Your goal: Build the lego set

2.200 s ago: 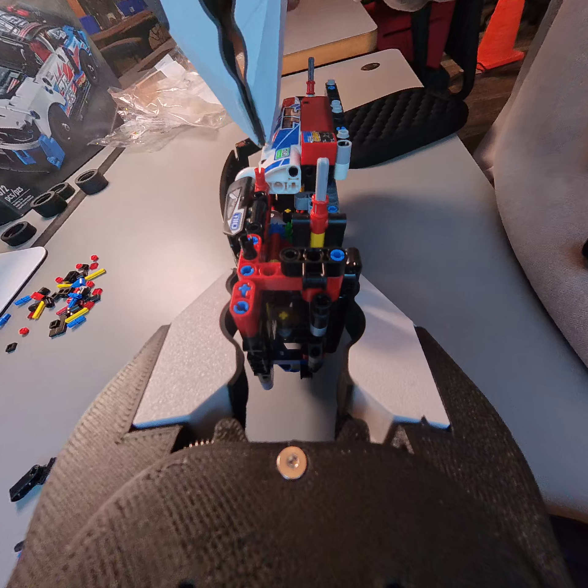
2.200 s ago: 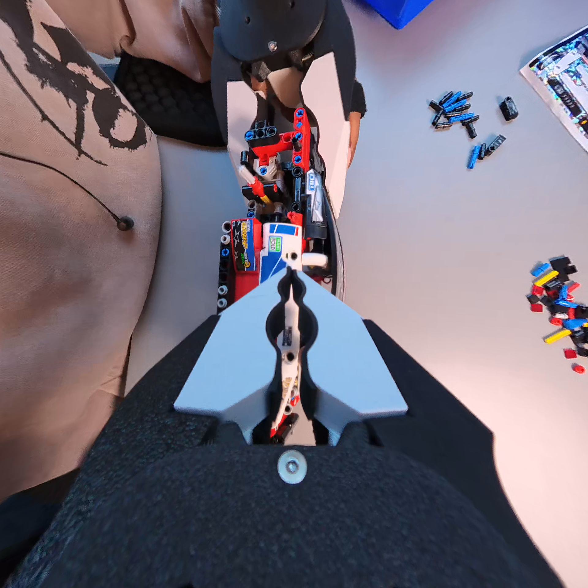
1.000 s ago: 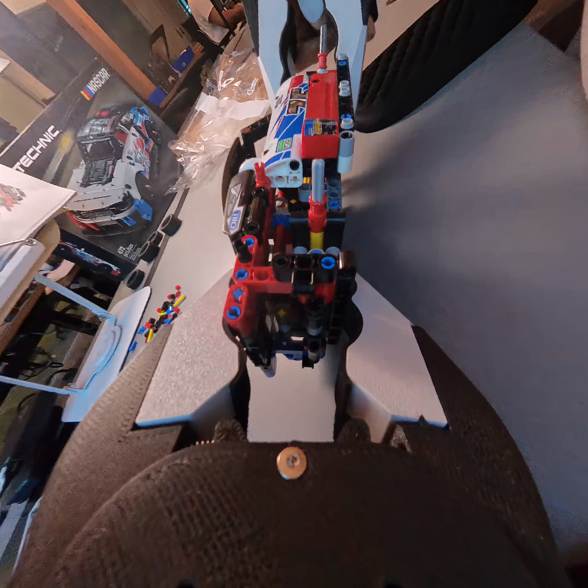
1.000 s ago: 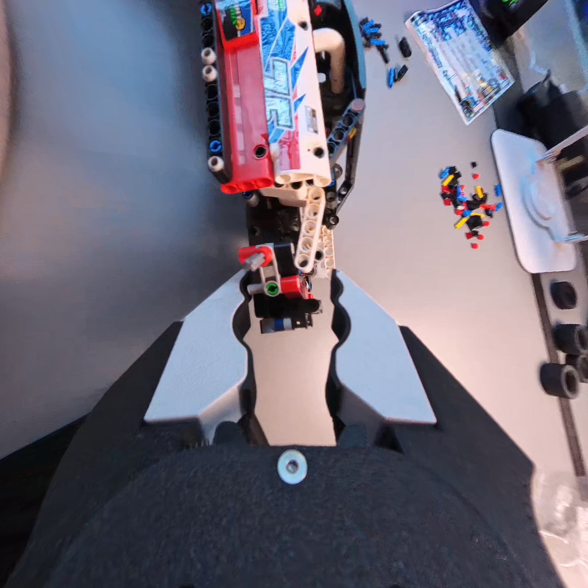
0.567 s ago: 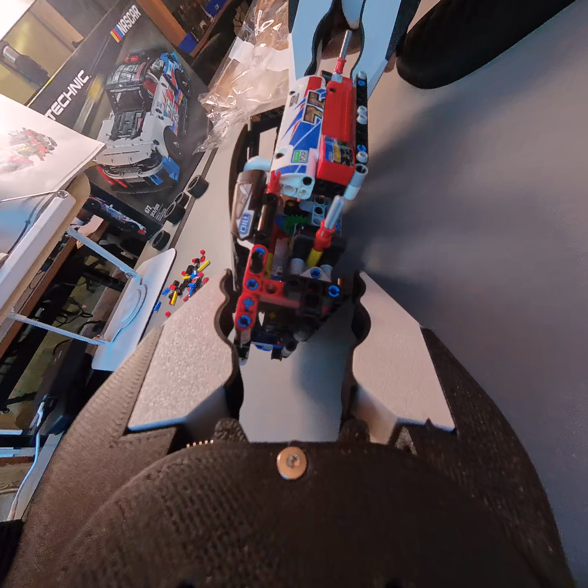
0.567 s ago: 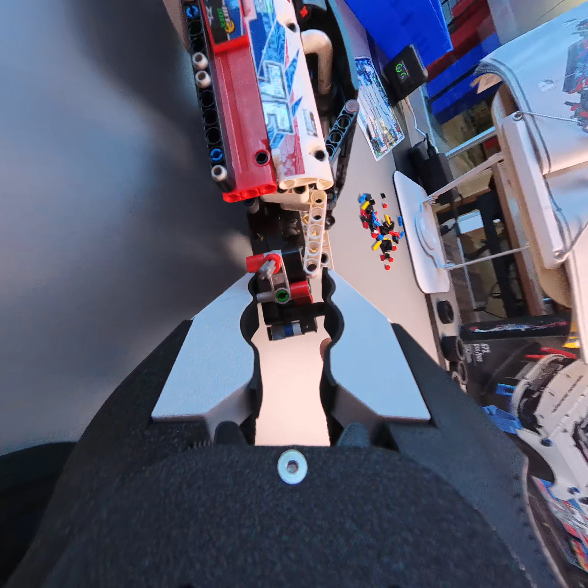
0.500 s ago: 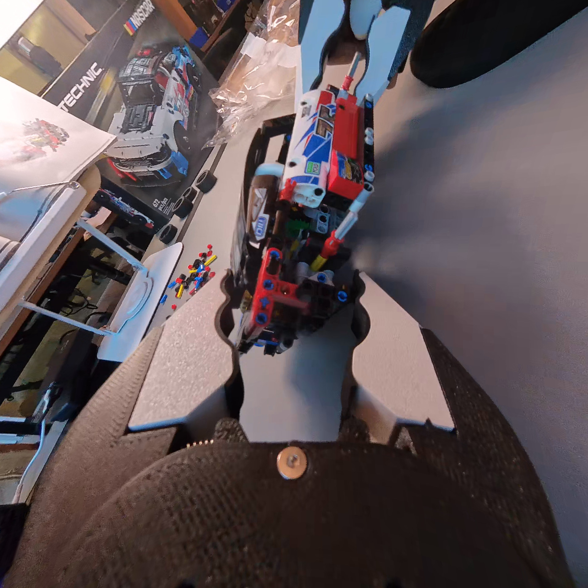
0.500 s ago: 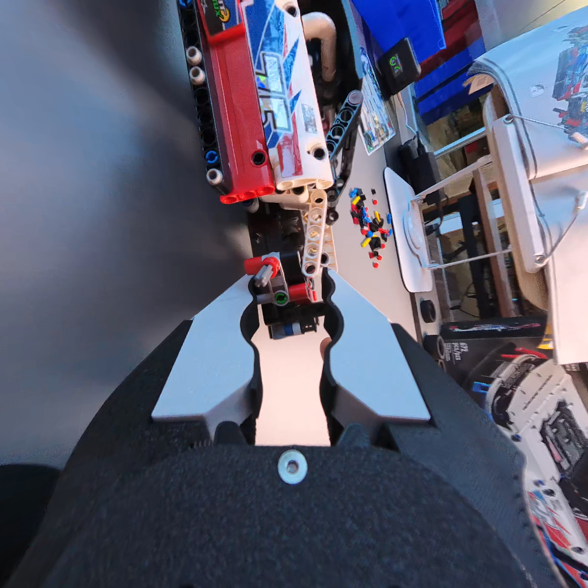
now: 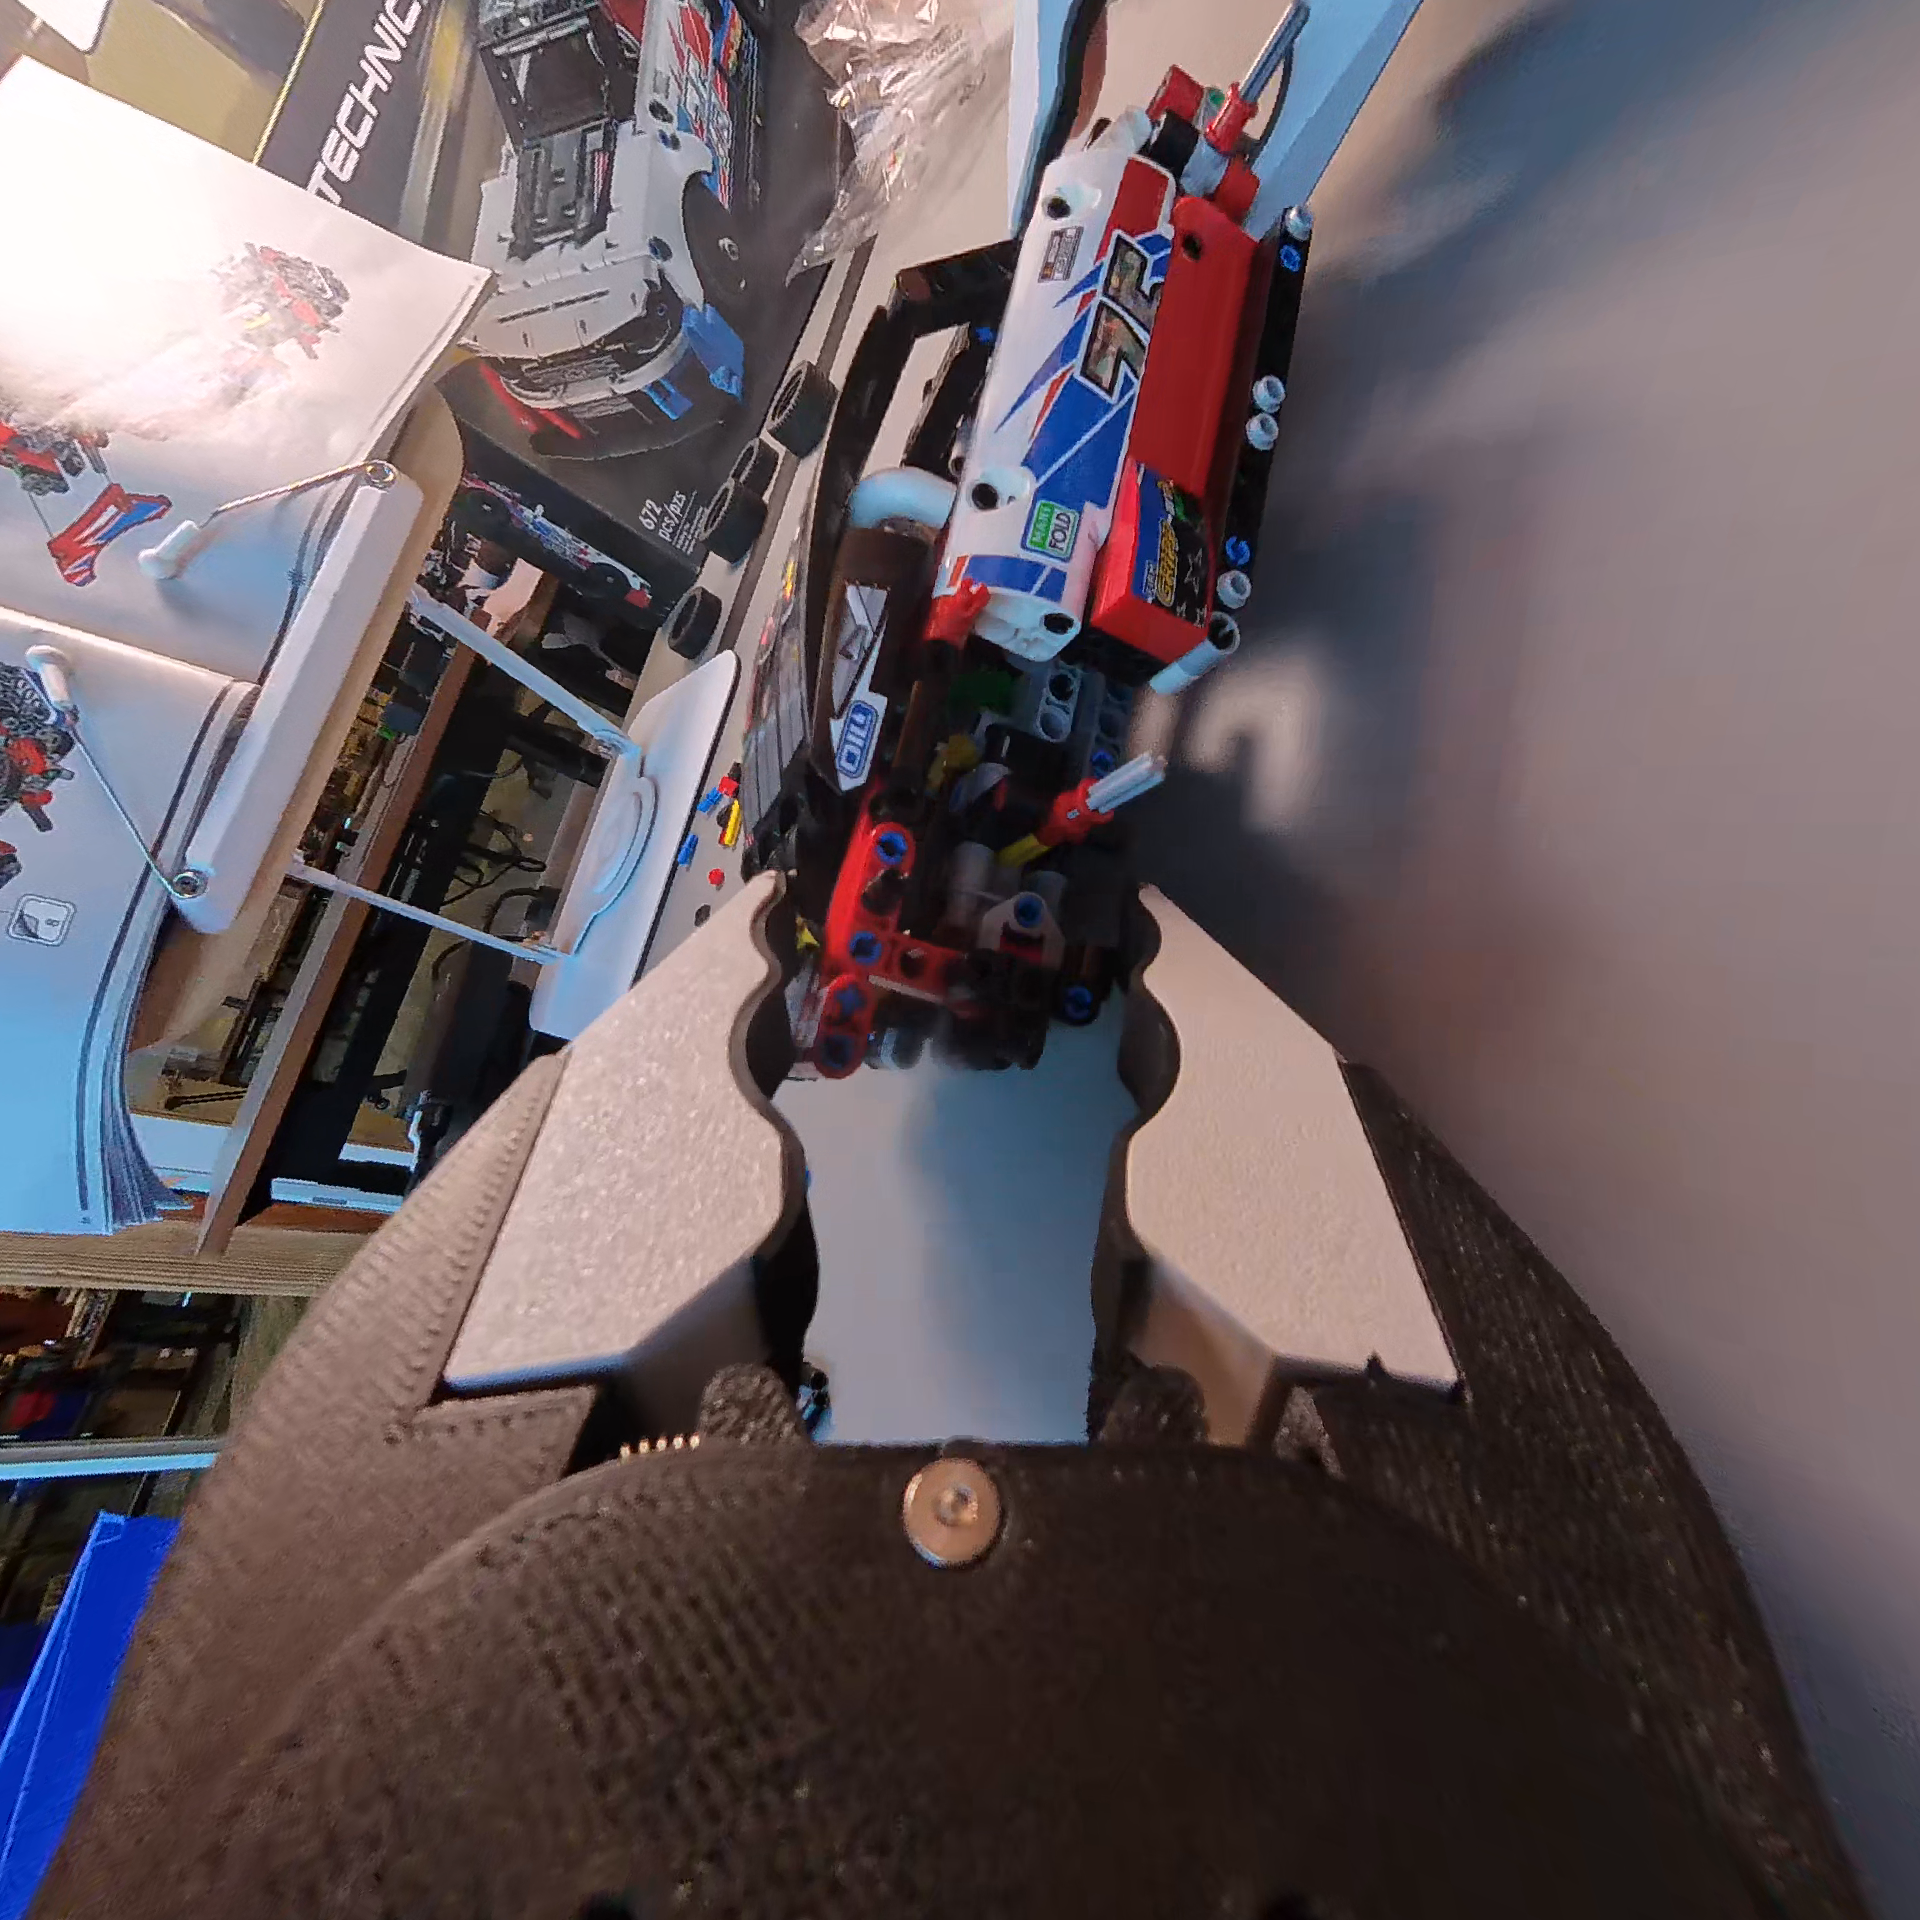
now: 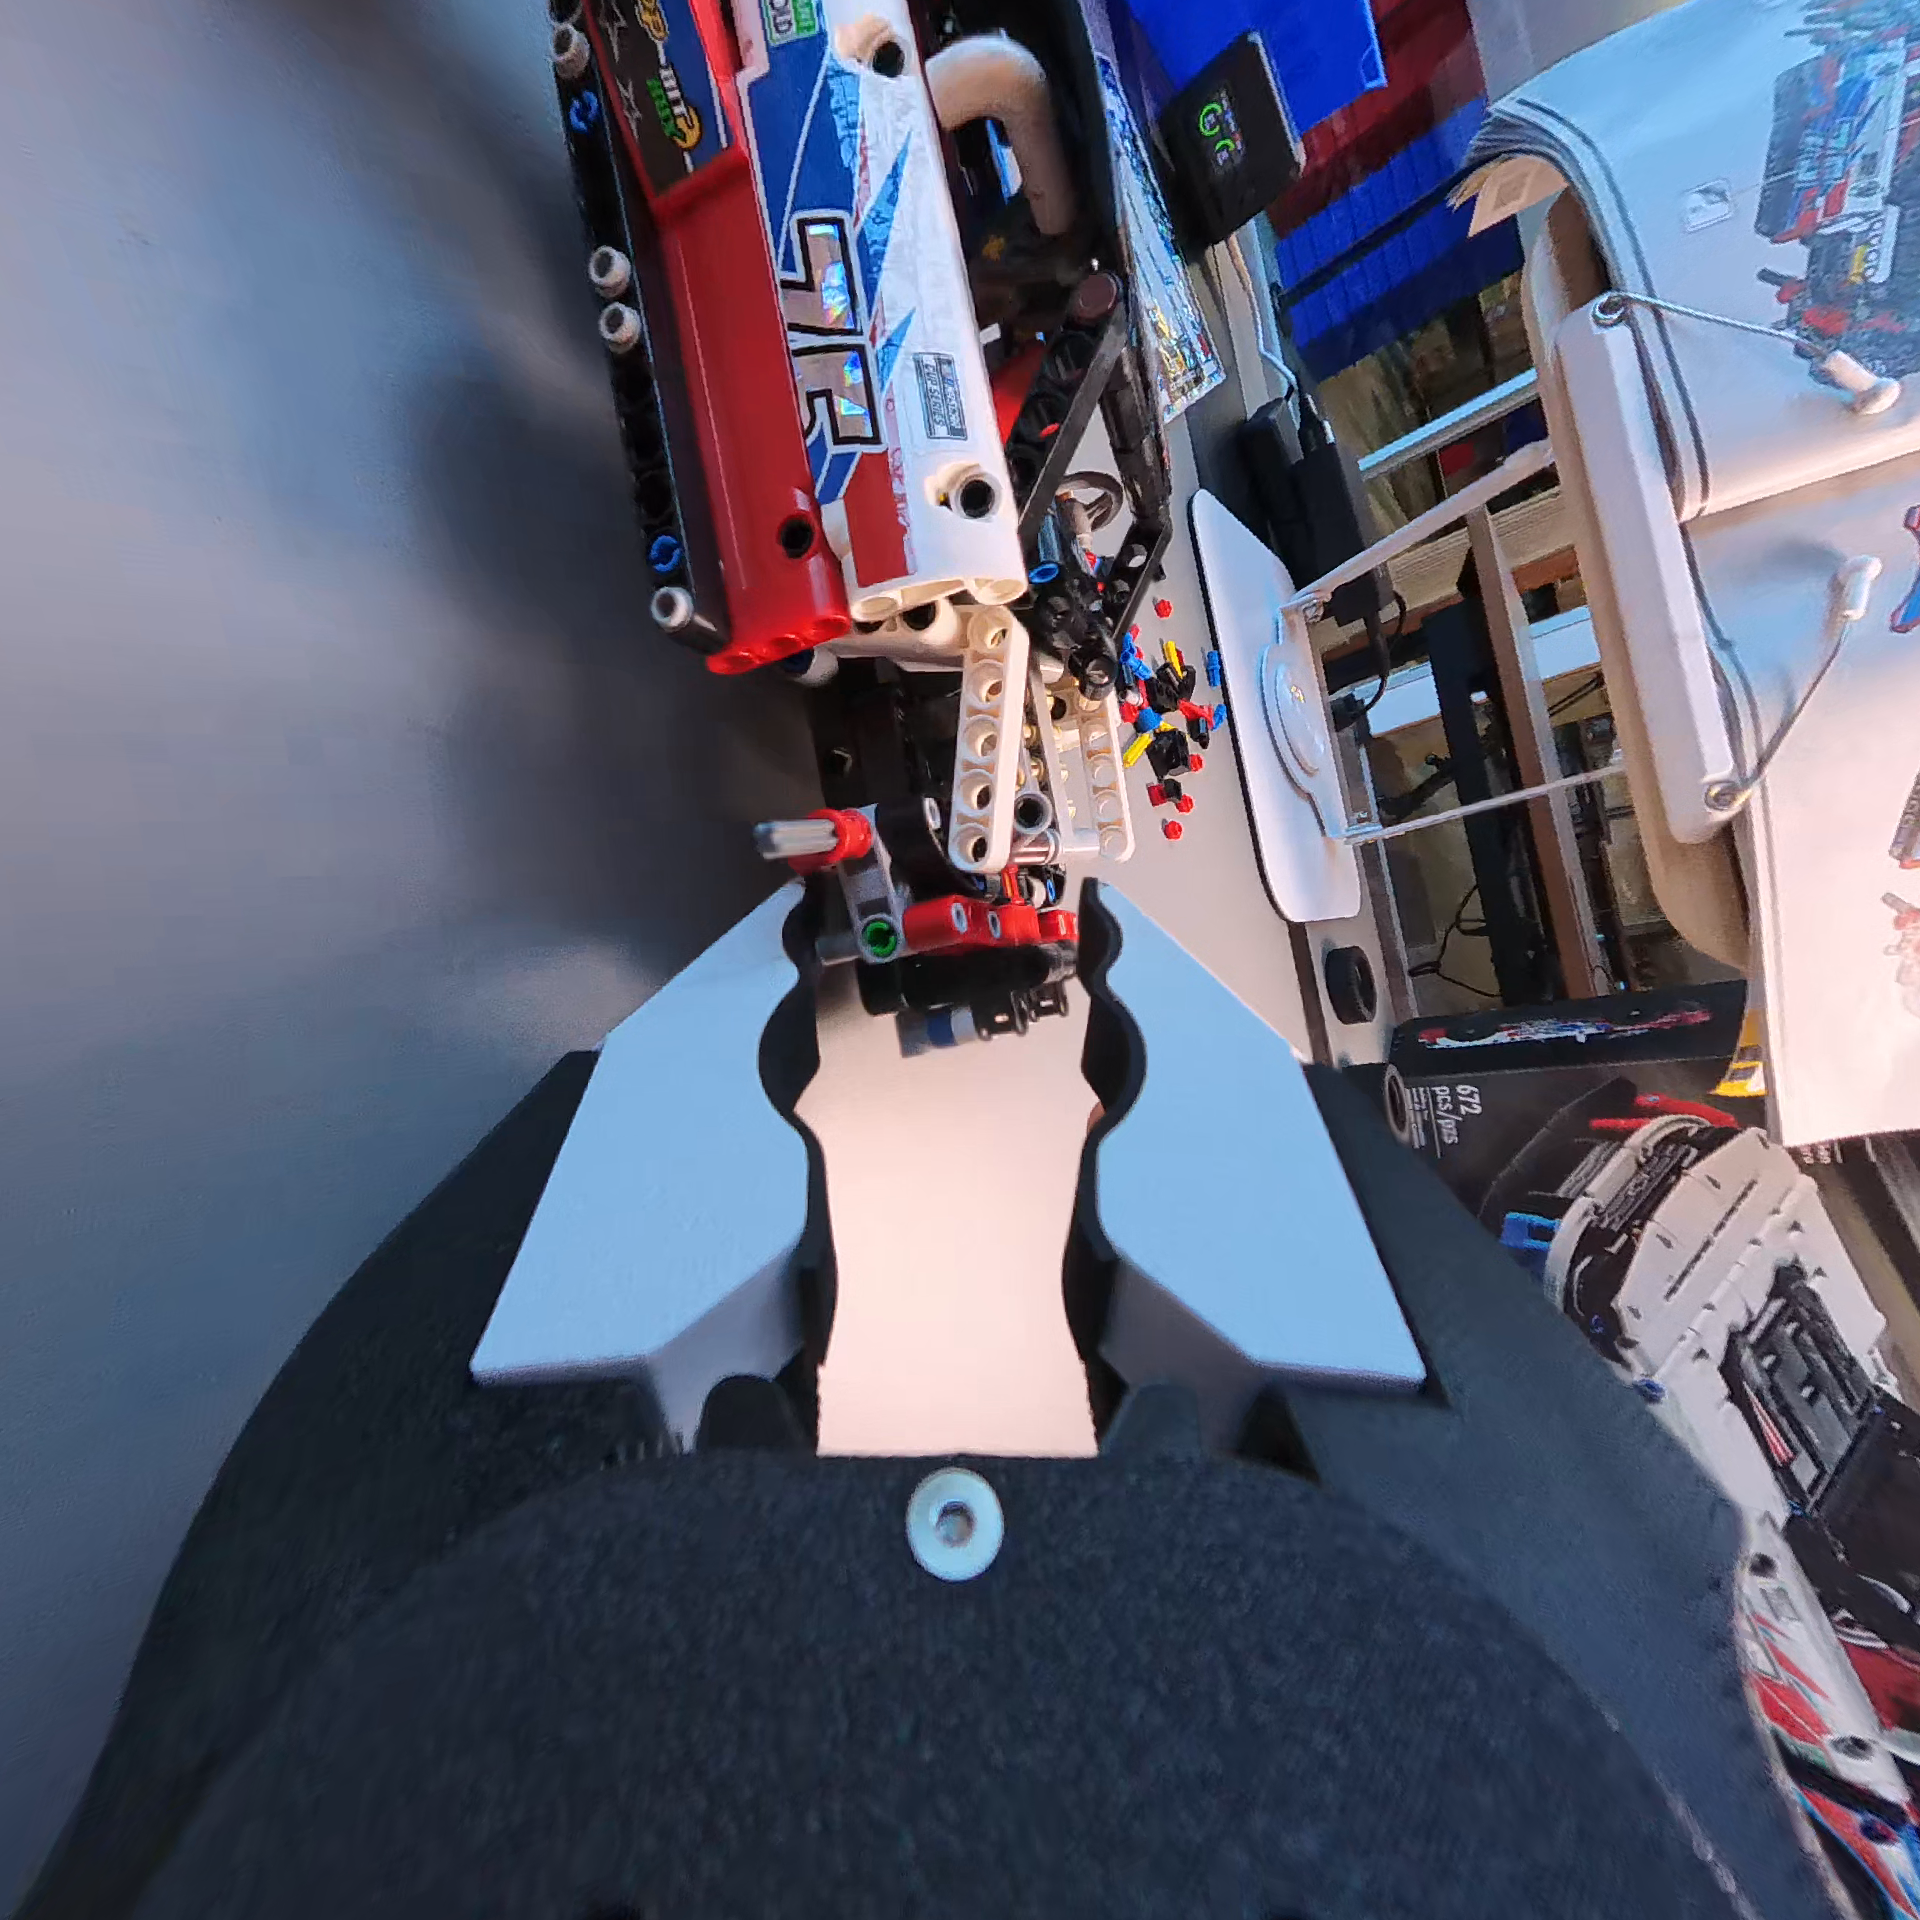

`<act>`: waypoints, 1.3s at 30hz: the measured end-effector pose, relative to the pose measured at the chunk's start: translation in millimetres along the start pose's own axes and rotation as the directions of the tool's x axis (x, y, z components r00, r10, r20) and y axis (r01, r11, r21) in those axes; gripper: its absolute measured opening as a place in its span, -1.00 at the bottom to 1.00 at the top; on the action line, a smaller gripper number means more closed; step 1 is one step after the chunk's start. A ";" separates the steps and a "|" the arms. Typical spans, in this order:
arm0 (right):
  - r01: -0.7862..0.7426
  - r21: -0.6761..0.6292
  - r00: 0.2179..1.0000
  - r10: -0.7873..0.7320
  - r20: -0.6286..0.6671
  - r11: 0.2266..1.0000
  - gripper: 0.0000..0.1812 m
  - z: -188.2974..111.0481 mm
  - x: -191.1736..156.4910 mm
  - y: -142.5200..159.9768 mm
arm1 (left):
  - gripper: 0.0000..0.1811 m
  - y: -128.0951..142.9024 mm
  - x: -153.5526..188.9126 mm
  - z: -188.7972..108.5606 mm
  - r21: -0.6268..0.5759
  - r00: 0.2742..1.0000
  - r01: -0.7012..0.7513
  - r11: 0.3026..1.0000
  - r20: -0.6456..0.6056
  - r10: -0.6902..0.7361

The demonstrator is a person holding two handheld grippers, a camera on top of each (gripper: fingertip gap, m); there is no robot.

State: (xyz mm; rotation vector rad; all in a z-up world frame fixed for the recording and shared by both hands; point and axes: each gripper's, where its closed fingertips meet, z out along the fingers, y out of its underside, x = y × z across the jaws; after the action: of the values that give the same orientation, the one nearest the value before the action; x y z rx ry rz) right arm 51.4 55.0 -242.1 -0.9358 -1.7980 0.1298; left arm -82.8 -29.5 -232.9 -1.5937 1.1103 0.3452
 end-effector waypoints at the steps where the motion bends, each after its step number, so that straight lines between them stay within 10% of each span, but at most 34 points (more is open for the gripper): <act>1: 0.001 -0.001 1.000 -0.001 -0.001 1.000 -0.51 -1.4 -1.6 0.7 | -0.34 -0.4 -0.2 1.3 -0.002 1.000 0.001 1.000 -0.001 -0.001; 14: 0.063 -0.095 0.998 -0.064 -0.007 0.994 -0.42 1.9 -2.3 21.2 | -0.30 10.6 3.9 -4.7 -0.028 0.988 0.138 0.990 -0.070 -0.139; 24: -0.277 -0.017 0.960 0.277 0.029 0.961 -0.46 -40.7 16.4 27.3 | -0.43 11.7 9.9 -5.2 -0.035 0.979 0.177 0.984 -0.100 -0.180; 29: -0.517 0.252 0.842 0.539 -0.021 0.818 -0.60 -54.4 52.3 -0.9 | -0.42 -6.5 -16.7 -22.8 0.126 0.912 0.404 0.906 -0.126 -0.389; 31: -0.585 0.307 0.775 0.629 -0.062 0.750 -1.00 -58.9 69.0 -0.6 | -0.48 2.0 -43.5 -29.4 0.156 0.854 0.520 0.840 -0.066 -0.516; 36: -0.759 0.439 0.514 0.856 -0.048 0.481 -1.00 -59.8 92.3 7.1 | -0.56 33.2 -107.0 -42.2 0.171 0.693 0.686 0.707 0.142 -0.707; 39: -0.714 0.463 0.544 0.832 -0.105 0.525 -0.87 -58.9 93.5 9.8 | -0.57 54.7 -141.6 -40.9 0.034 0.691 0.695 0.718 0.245 -0.681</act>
State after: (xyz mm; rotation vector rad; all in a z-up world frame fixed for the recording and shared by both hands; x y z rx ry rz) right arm 92.9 102.6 -150.9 -1.3449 -0.8636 0.8320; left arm -212.5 3.9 -150.6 -1.8425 0.2505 0.0540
